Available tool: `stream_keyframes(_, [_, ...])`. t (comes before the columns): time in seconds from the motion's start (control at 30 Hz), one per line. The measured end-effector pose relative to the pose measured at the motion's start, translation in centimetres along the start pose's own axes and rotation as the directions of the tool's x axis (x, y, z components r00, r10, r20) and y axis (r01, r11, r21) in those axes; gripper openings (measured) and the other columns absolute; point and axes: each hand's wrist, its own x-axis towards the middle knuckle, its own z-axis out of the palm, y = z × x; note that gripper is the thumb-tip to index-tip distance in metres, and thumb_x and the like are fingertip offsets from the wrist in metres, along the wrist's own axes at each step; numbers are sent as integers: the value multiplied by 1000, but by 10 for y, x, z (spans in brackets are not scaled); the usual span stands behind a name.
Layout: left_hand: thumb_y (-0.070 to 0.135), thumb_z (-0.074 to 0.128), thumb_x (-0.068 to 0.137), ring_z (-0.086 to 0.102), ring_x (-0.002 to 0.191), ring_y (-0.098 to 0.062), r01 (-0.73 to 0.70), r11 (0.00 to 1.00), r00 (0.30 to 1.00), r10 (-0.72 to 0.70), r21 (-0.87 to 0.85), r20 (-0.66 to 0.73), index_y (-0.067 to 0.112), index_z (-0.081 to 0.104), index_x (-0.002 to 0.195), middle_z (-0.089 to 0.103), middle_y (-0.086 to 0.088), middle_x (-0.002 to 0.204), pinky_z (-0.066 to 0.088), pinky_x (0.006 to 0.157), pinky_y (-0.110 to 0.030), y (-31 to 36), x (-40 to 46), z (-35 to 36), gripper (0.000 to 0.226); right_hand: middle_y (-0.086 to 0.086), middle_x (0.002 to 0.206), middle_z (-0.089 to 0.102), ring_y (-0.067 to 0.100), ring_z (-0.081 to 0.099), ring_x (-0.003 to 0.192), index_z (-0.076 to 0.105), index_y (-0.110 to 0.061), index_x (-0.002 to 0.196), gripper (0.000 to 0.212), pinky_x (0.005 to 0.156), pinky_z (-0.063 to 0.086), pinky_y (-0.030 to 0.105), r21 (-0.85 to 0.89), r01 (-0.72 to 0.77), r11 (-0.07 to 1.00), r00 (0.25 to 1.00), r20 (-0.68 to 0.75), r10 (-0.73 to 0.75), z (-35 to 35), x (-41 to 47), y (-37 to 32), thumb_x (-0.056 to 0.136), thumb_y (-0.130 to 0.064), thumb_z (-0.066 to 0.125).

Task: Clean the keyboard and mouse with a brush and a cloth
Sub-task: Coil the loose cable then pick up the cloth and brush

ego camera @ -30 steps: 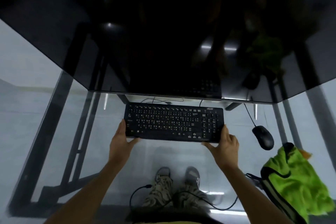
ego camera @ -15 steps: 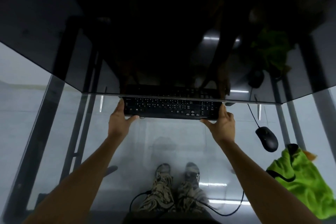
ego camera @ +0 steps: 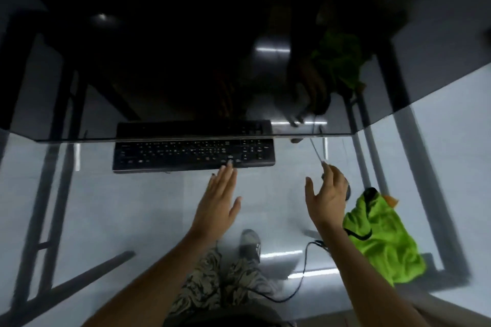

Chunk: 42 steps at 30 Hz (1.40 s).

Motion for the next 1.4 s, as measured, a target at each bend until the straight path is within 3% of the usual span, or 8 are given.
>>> stream_keyframes(0.1, [37, 31, 97, 28, 143, -27, -199, 970, 965, 170, 138, 197, 0, 35, 145, 26, -15, 156, 13, 117, -39, 40, 20, 41, 61, 25, 132, 48, 43, 46, 117, 49, -2, 132, 54, 96, 43, 51, -57, -53, 997, 999, -15, 53, -16, -5, 50, 85, -18, 70])
stream_keyframes(0.2, [39, 28, 98, 28, 144, -27, -227, 946, 953, 167, 230, 255, 1, 35, 145, 29, -15, 155, 15, 117, -40, 50, 32, 60, 61, 24, 130, 50, 43, 50, 114, 50, -3, 133, 54, 93, 47, 50, -14, -98, 995, 995, 21, 98, -20, -12, 78, 84, -14, 70])
stream_keyframes(0.43, [36, 24, 102, 15, 148, -23, -215, 931, 961, 148, 295, 233, 2, 26, 149, 19, -11, 159, 18, 119, -41, 52, 30, 64, 58, 16, 122, 56, 34, 55, 107, 52, -8, 133, 50, 88, 50, 42, 101, -82, 991, 995, 67, 75, -14, -2, 79, 87, -19, 67])
stream_keyframes(0.77, [33, 34, 101, 23, 146, -24, -205, 942, 969, 157, 266, 188, 3, 33, 147, 28, -12, 156, 23, 118, -42, 54, 32, 62, 55, 11, 124, 56, 27, 52, 109, 50, -14, 137, 54, 87, 50, 36, 241, 59, 969, 989, 115, -89, 34, 56, 22, 89, -32, 67])
stream_keyframes(1.13, [34, 33, 103, 21, 147, -22, -195, 951, 972, 155, 241, 174, 5, 29, 149, 26, -11, 157, 19, 120, -39, 53, 32, 64, 55, 13, 127, 56, 27, 53, 114, 50, -11, 135, 57, 93, 48, 31, 253, 77, 964, 990, 96, -104, 49, 67, 10, 88, -40, 65])
stream_keyframes(1.23, [34, 35, 102, 22, 146, -22, -198, 948, 972, 158, 247, 173, 5, 31, 148, 27, -11, 156, 18, 120, -37, 53, 32, 62, 54, 12, 133, 51, 24, 49, 120, 43, -13, 141, 57, 95, 41, 25, 299, 32, 954, 983, 164, -85, 32, 60, 14, 93, -37, 61])
stream_keyframes(1.3, [34, 34, 102, 22, 146, -21, -192, 951, 967, 141, 242, 212, 5, 31, 148, 28, -11, 156, 18, 120, -37, 54, 31, 59, 54, 11, 123, 57, 25, 59, 107, 51, -15, 133, 41, 92, 50, 35, 233, 29, 972, 974, 211, -79, 14, 51, 25, 94, -30, 57])
stream_keyframes(1.4, [38, 26, 102, 23, 145, -22, -166, 959, 951, 94, 231, 294, 5, 31, 148, 27, -10, 156, 16, 120, -36, 59, 34, 48, 57, 5, 96, 67, 23, 64, 85, 65, -20, 107, 19, 80, 50, 30, 114, 25, 993, 816, 572, -86, -30, 43, 42, 89, -21, 62])
